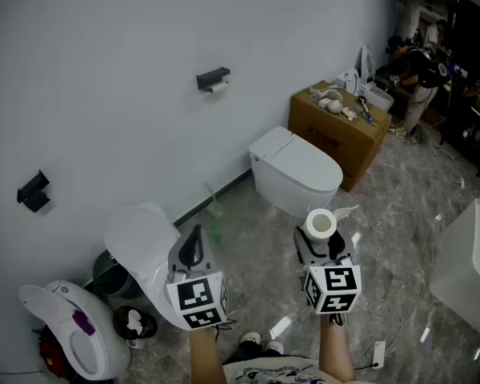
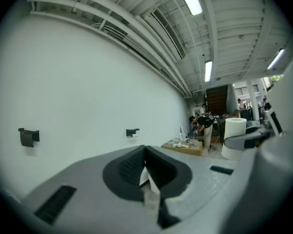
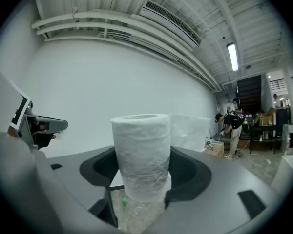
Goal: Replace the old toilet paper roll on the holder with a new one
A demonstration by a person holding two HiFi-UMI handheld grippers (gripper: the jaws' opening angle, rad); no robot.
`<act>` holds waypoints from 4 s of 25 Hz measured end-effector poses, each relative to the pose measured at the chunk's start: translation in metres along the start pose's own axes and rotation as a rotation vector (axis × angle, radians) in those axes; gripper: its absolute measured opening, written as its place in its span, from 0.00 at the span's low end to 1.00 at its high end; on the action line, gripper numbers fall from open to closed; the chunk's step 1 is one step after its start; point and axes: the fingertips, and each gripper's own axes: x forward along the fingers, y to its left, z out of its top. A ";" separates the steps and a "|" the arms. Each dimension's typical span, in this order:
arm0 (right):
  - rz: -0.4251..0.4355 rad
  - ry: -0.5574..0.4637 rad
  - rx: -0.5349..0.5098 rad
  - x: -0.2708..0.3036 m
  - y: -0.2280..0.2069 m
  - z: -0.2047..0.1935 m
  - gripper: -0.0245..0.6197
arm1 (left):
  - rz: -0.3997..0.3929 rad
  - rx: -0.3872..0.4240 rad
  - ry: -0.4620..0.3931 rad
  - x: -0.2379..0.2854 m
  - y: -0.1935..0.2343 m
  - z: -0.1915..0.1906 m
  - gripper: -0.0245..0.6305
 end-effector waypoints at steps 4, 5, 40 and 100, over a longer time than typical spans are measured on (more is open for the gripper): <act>0.001 -0.003 0.003 -0.001 0.003 0.000 0.52 | -0.002 0.000 -0.003 -0.002 0.002 0.002 0.04; 0.002 -0.003 0.001 -0.001 0.003 0.001 0.52 | -0.002 0.002 -0.003 -0.002 0.002 0.002 0.04; -0.024 -0.033 0.004 0.021 0.063 0.001 0.52 | -0.072 0.023 -0.037 0.008 0.057 -0.003 0.31; 0.098 -0.033 -0.015 0.433 -0.146 0.046 0.52 | 0.153 0.075 -0.041 0.422 0.033 0.039 0.38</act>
